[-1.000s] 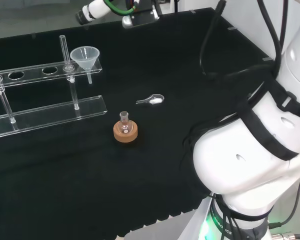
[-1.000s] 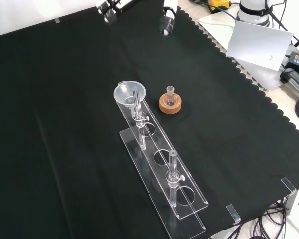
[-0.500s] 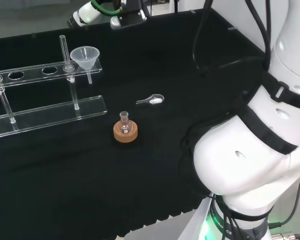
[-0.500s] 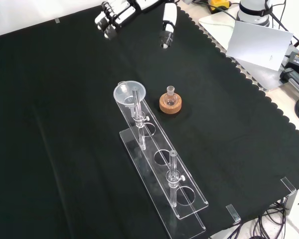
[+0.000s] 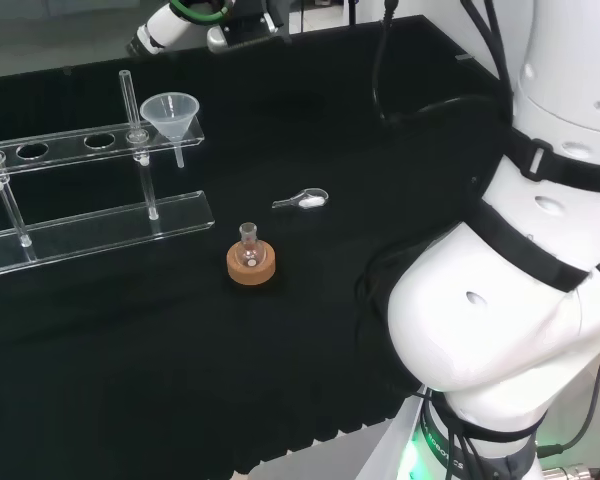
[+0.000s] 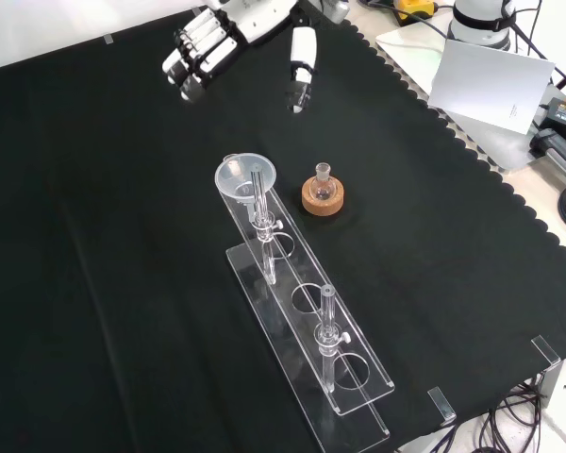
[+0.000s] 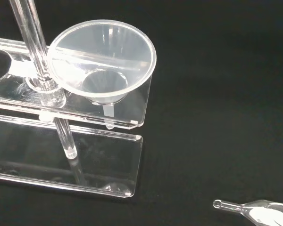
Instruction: Pick up the funnel from the transparent funnel stand.
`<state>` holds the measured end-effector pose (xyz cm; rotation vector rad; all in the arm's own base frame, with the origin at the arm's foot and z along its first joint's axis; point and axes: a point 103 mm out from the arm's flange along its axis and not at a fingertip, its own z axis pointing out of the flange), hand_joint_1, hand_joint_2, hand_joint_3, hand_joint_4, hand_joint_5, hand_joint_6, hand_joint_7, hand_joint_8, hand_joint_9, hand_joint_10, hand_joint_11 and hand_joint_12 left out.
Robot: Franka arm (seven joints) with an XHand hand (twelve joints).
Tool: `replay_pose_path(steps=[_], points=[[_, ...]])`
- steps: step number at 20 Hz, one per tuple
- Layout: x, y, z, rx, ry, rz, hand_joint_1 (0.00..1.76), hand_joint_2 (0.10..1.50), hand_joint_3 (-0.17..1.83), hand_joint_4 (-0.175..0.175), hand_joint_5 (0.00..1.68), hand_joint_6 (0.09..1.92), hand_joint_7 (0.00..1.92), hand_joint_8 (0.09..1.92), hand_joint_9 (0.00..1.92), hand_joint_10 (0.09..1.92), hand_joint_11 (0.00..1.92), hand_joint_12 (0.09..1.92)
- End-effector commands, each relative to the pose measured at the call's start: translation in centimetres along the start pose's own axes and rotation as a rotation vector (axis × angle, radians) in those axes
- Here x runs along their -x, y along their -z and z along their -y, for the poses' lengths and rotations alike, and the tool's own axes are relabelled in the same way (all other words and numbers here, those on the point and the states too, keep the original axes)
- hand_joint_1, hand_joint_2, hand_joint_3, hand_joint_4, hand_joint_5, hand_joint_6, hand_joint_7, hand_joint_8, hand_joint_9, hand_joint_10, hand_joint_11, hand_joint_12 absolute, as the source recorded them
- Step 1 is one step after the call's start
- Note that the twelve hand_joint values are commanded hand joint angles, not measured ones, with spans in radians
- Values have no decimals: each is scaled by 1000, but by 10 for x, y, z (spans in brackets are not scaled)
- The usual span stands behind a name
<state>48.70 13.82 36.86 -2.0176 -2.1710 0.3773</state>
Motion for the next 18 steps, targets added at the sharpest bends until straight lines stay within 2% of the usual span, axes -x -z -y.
replay_pose_path(steps=[1,3,7,12,15,18], points=[[-2,-10,-12,9,15,4,329,748,13,85,0,87,0,87,5,87,0,970],[-2,-12,-14,35,16,-14,326,752,12,72,0,87,15,87,37,87,0,1054],[-7,-18,-24,20,34,6,309,748,8,55,0,87,126,87,120,98,0,1210],[-9,-24,-35,5,43,18,304,747,5,52,0,87,88,87,42,158,0,1185],[-8,-28,-39,-18,48,34,303,748,5,51,0,87,75,87,4,224,0,1167],[-11,-34,-42,-46,62,54,298,750,5,52,0,87,44,87,0,215,0,1151]])
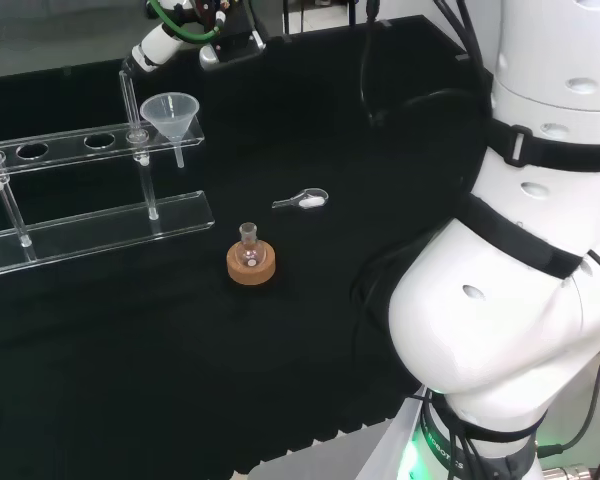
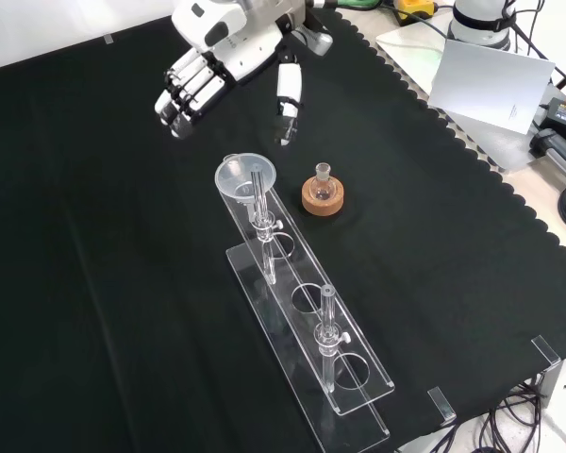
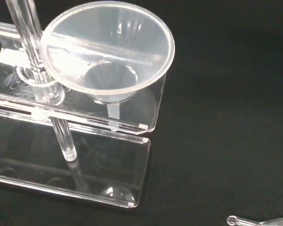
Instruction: Pick up the funnel from the transparent funnel stand.
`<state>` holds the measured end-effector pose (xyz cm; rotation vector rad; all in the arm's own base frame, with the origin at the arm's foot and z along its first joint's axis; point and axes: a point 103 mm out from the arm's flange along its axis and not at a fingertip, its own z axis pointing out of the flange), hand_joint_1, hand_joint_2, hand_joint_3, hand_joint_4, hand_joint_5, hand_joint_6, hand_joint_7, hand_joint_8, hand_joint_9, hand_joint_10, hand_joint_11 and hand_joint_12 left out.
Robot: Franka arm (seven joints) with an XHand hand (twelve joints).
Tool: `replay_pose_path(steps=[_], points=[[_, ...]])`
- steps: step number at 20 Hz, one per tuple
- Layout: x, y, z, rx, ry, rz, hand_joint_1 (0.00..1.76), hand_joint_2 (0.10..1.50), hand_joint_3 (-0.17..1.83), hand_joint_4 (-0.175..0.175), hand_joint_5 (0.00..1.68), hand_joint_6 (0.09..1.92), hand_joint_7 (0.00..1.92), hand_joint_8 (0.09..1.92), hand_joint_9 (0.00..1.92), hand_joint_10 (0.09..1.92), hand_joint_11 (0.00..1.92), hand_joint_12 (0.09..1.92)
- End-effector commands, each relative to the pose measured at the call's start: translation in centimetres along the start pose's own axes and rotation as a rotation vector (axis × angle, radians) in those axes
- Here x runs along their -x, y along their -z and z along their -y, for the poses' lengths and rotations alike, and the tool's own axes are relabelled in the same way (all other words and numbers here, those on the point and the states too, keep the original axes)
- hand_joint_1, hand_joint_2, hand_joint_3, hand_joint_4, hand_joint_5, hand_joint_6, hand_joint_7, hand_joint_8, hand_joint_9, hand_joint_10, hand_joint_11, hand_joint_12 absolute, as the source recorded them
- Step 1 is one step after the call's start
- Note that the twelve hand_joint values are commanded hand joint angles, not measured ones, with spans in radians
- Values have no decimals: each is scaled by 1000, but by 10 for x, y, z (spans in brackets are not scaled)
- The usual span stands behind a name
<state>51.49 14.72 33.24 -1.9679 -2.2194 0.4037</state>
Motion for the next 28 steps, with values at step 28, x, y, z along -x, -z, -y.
replay_pose_path(steps=[28], points=[[-22,-63,-19,-176,72,49,280,718,-10,46,0,87,0,87,0,87,0,620]])
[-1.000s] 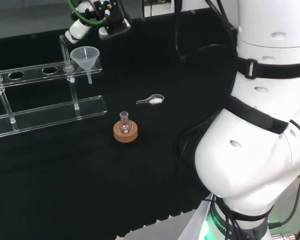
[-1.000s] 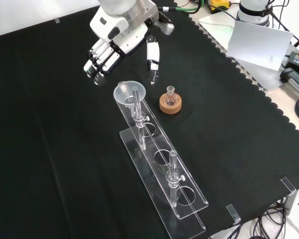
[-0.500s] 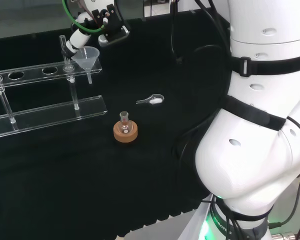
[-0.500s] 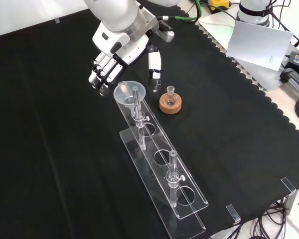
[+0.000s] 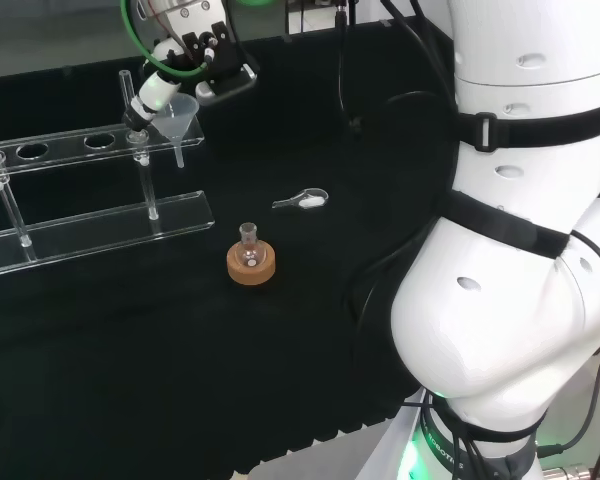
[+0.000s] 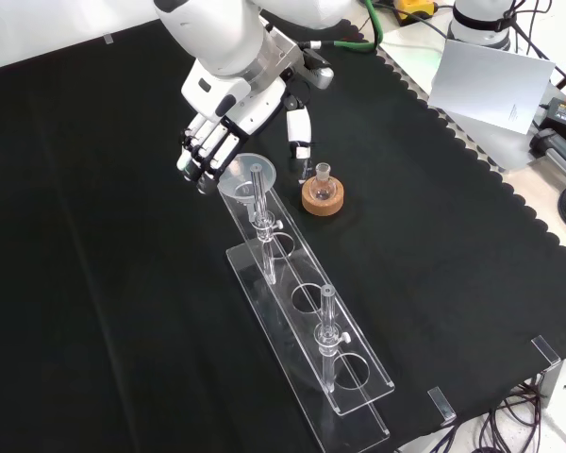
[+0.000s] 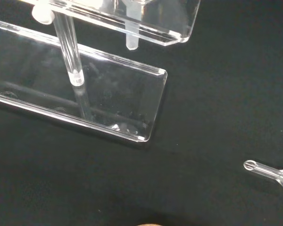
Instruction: Pick up the funnel from the transparent funnel stand.
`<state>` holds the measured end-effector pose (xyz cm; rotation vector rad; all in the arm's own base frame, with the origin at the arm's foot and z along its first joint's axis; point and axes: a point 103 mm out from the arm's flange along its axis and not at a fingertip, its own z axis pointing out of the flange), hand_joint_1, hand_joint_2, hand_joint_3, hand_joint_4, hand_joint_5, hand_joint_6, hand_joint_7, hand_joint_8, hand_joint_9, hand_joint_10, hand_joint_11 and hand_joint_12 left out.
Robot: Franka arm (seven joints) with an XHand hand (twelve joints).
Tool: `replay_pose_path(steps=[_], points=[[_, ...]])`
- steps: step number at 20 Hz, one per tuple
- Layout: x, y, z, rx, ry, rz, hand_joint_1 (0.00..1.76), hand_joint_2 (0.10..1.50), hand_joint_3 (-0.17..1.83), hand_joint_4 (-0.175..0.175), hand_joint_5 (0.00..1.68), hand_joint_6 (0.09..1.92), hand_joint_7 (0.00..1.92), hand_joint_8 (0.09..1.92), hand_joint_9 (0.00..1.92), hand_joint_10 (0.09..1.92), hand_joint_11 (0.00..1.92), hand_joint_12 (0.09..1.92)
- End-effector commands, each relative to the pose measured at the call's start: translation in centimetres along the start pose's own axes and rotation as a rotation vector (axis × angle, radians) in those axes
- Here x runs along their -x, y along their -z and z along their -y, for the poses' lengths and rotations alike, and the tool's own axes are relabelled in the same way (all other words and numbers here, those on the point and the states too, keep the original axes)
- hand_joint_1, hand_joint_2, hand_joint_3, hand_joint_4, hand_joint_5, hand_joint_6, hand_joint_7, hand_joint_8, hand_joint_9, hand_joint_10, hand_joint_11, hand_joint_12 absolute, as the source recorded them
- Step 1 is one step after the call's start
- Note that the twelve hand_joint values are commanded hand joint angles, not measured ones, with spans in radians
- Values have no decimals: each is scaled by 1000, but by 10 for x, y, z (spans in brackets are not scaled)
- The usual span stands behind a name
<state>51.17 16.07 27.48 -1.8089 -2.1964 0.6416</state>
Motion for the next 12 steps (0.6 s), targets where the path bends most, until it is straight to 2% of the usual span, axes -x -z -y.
replay_pose_path(steps=[1,5,12], points=[[-5,-9,-6,0,6,-19,281,717,-10,45,0,87,0,87,0,87,0,637],[-8,-17,-5,-13,15,-16,284,716,-9,43,0,87,0,87,0,87,0,686],[-2,-24,-19,-56,-6,-51,304,721,-5,40,0,87,0,87,0,87,0,744]])
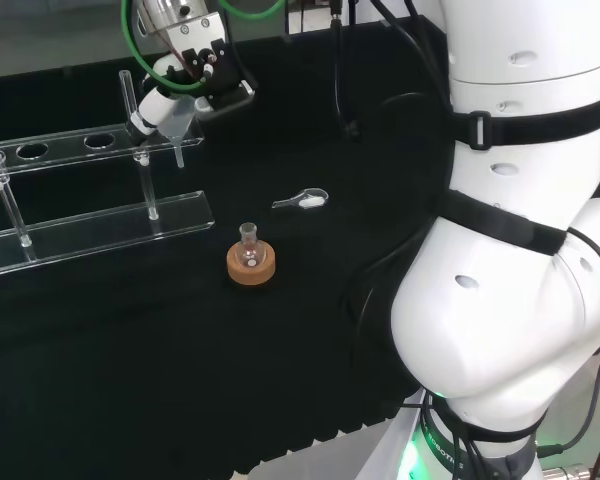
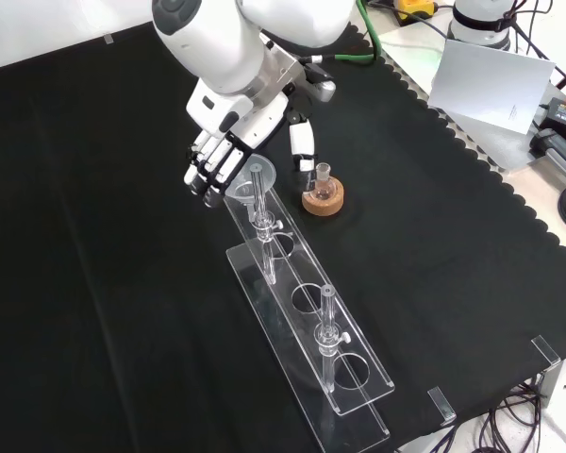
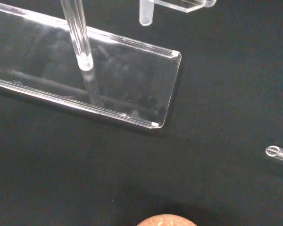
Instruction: Pick up the funnel from the transparent funnel stand.
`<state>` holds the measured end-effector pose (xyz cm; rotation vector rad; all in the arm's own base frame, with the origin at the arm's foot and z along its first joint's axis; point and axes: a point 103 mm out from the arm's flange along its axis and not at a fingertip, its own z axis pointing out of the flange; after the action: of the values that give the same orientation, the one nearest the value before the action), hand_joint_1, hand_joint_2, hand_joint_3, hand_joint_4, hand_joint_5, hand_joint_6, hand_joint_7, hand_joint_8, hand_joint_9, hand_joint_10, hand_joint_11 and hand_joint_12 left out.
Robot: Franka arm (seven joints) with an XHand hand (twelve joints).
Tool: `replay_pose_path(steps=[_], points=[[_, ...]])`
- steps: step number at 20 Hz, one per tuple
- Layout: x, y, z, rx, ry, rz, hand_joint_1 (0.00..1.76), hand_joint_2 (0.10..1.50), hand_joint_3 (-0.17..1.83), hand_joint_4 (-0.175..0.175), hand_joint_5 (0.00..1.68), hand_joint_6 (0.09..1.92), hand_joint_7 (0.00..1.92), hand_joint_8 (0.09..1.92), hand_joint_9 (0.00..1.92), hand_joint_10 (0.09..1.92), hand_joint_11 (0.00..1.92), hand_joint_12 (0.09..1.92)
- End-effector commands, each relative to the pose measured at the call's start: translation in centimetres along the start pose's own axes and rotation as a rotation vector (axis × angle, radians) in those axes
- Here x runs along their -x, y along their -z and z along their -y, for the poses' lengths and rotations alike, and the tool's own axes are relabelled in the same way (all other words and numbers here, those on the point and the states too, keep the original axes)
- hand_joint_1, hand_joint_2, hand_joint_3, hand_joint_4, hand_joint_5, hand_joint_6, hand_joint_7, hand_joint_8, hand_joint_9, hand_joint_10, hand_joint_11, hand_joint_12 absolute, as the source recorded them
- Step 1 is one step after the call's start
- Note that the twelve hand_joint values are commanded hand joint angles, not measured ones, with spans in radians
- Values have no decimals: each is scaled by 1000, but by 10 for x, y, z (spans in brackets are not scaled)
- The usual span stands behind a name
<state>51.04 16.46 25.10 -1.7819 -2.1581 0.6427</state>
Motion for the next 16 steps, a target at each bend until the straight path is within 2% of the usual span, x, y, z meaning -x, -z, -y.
replay_pose_path(steps=[1,7,16], points=[[6,-3,-11,-20,-16,-22,308,721,-4,39,0,87,0,87,0,87,0,760],[12,3,-14,-2,-23,-21,323,723,-2,33,0,87,23,87,1,87,0,881],[16,6,-14,-12,-17,1,329,727,0,25,0,87,88,87,47,87,0,1006]])
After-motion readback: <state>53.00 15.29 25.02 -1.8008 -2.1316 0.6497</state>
